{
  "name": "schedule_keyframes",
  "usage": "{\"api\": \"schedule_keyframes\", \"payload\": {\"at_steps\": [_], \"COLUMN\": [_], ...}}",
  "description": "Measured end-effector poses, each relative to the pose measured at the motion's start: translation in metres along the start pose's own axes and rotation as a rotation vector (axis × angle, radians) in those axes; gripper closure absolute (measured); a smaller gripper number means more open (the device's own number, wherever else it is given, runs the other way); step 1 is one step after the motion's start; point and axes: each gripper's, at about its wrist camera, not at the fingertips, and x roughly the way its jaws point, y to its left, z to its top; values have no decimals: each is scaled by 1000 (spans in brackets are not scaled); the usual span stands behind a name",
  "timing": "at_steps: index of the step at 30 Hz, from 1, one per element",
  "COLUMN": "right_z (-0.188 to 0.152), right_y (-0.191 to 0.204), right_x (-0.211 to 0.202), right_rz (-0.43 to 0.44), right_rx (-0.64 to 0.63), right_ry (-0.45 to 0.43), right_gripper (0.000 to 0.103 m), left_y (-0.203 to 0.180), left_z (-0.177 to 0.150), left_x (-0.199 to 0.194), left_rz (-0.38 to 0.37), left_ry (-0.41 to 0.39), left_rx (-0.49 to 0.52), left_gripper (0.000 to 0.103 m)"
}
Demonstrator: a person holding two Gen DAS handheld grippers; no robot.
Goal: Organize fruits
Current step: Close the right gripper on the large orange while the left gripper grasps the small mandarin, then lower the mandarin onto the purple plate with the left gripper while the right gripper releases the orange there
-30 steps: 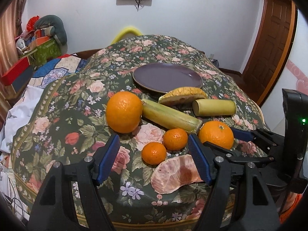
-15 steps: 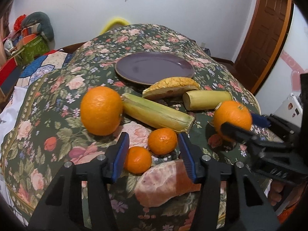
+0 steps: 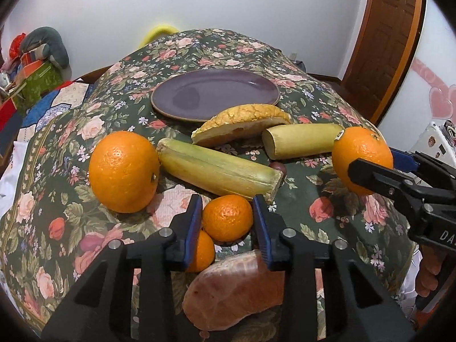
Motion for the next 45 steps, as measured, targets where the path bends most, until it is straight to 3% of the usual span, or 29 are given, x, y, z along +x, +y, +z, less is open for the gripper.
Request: {"api": "schedule_keyframes", "payload": {"at_steps": [11, 24, 35, 45], "right_z": [13, 58, 94, 113], "right_y": [-2, 5, 1, -2], "right_x": [-10, -15, 7, 35], "right_rz": [-19, -37, -84, -110], "right_rx": [-5, -40, -89, -136], "right_ry": [-36, -151, -195, -178], "right_gripper": [42, 42, 42, 42], "left_y": [12, 24, 31, 43], "left_z": [12, 59, 97, 125], "left_x": [-28, -57, -38, -7], "left_rz": [-16, -7, 2, 32], "left_ry": [-65, -211, -240, -218], "left_rx": [-49, -66, -58, -65], "left_gripper": [69, 69, 69, 69]}}
